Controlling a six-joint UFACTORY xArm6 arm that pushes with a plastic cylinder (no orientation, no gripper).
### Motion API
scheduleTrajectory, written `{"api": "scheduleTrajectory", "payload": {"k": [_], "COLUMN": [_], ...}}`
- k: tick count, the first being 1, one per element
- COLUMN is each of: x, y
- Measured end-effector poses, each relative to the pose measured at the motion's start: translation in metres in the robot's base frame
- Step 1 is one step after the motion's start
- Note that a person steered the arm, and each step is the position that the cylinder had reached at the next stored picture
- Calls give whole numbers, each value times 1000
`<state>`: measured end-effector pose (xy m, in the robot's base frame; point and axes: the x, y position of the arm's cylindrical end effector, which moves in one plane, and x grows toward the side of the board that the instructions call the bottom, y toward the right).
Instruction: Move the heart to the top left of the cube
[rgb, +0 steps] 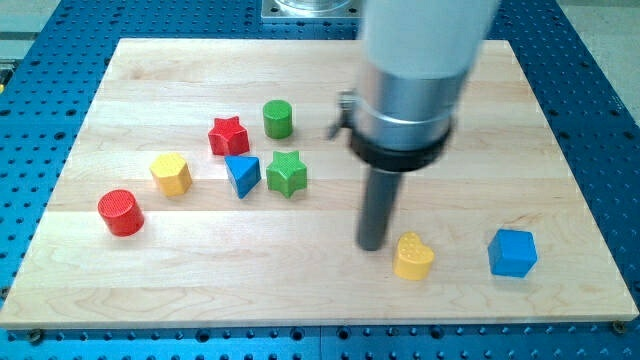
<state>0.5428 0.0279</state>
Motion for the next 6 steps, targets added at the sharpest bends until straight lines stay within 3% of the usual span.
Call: {"api": "scheduleTrajectory", "payload": {"k": [1,3,4,5,6], "x": [15,43,43,41,30], "y": [-7,43,84,58,79]}}
